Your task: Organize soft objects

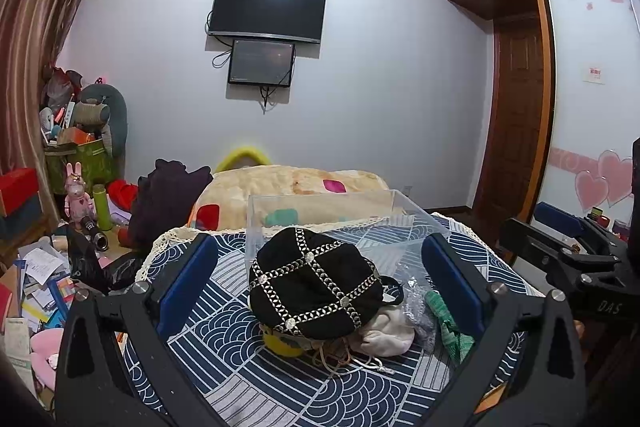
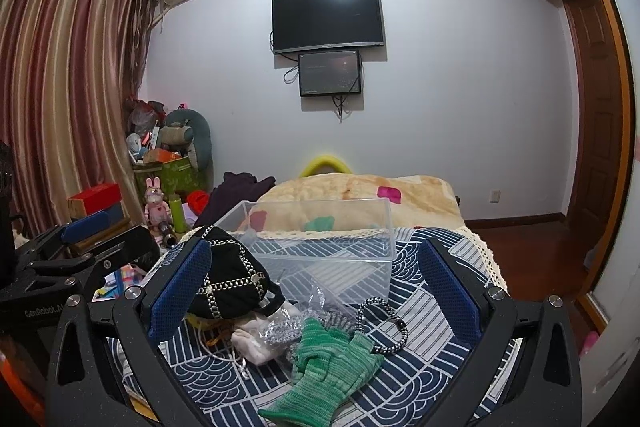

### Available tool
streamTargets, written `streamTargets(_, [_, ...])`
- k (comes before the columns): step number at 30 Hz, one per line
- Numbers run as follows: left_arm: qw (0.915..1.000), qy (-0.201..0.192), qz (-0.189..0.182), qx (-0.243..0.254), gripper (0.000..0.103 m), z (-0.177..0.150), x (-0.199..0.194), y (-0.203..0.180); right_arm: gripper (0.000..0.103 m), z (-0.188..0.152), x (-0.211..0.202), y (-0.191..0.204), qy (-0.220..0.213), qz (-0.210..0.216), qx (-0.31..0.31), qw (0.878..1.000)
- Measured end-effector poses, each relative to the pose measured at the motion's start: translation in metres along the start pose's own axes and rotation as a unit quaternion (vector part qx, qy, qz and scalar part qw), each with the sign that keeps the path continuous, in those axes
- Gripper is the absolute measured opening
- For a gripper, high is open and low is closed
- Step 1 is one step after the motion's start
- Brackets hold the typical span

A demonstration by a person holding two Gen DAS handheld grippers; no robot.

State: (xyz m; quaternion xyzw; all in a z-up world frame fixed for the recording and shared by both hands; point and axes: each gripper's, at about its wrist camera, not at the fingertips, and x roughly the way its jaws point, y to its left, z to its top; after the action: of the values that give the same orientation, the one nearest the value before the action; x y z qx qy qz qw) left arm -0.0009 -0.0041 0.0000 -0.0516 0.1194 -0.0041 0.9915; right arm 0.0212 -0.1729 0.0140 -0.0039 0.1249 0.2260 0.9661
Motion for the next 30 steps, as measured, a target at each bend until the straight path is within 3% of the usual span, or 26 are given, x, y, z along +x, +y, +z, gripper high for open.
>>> streamTargets(19, [0.9999,-0.002,0.001,0.015,0.103,-0.004,-0.001,-0.003,0.102,-0.004,0.004,-0.007,0.000,-0.019,0.009,1.000])
streamTargets(24, [0.9997,0.011,0.011,0.021,0.099,-0.009,0.007,0.000,0.086,-0.009,0.009,-0.024,0.024,-0.027,0.031,0.999])
streamTargets(26, [0.9996,0.024,0.008,0.015,0.085,-0.012,0.013,0.004,0.077,-0.014,0.013,-0.029,0.039,-0.025,0.038,0.998])
streamTargets(30, [0.9987,0.050,0.005,-0.002,0.084,-0.019,0.026,0.014,0.066,-0.029,0.023,-0.033,0.078,-0.014,0.046,0.996])
